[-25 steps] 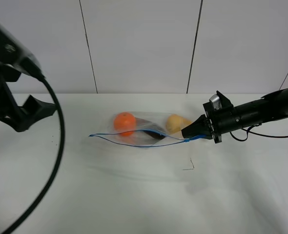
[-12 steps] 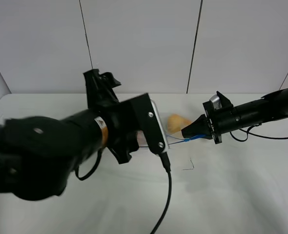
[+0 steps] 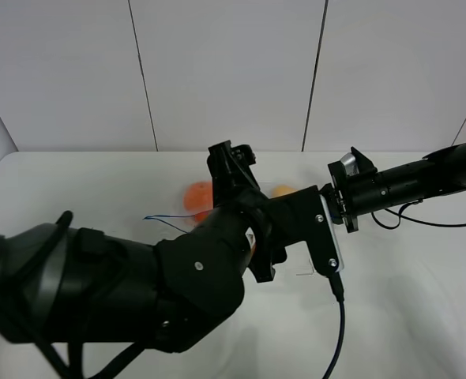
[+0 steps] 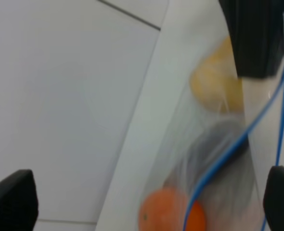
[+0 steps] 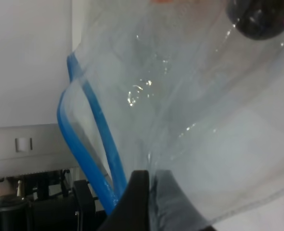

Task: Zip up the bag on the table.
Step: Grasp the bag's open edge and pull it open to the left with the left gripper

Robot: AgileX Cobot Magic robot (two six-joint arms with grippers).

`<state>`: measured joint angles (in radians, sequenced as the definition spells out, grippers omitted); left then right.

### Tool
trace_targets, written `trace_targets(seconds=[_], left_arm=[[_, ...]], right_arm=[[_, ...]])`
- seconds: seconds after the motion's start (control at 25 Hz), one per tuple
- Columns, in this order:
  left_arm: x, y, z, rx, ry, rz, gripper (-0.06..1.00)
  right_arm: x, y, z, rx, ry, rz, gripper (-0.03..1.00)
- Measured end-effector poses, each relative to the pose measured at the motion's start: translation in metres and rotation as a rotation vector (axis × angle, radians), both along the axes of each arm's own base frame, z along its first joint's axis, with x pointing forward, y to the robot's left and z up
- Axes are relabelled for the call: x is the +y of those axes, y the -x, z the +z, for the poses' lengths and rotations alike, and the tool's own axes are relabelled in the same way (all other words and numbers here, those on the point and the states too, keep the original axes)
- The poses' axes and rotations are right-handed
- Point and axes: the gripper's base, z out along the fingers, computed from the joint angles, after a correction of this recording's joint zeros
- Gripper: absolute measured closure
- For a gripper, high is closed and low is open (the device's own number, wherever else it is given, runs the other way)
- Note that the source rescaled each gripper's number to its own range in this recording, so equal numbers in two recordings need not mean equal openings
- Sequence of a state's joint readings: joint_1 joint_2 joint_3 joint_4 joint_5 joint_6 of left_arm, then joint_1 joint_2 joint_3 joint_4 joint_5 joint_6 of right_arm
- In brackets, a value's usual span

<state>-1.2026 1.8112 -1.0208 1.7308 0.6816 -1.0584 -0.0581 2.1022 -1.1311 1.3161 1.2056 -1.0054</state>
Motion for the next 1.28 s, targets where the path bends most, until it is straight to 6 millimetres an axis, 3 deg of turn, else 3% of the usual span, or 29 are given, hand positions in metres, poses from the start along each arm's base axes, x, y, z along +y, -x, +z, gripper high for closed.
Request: trace_targets(seconds=[0.24,0.48,0.76,1.04,1.28], left_arm=[[-0.023,-0.008,-0.02,0.017,-0.02,-0.011,-0.02],[-0.037,-0.011,-0.026,0.036,-0.012,-0.039,-0.01],[-0.049,-0.014,-0.049,0.054,-0.065,-0.059,0.01],[-0.063,-0.02,-0.052,0.044,-0.051,-0.062,0.04],[-0.062,-0.023,-0.06,0.049,-0.072,-0.055,0.13]], right_arm=[[0.0,-0.001,0.001,0.005,-0.008,-0.011,0.97],[0.0,-0.002,0.001,0.018,-0.019,-0.03,0.97],[0.001,-0.002,0.002,0.036,-0.029,-0.046,0.97],[0.001,-0.002,0.002,0.045,-0.028,-0.047,0.97],[0.0,-0.001,0.001,0.048,-0.015,-0.033,0.97]])
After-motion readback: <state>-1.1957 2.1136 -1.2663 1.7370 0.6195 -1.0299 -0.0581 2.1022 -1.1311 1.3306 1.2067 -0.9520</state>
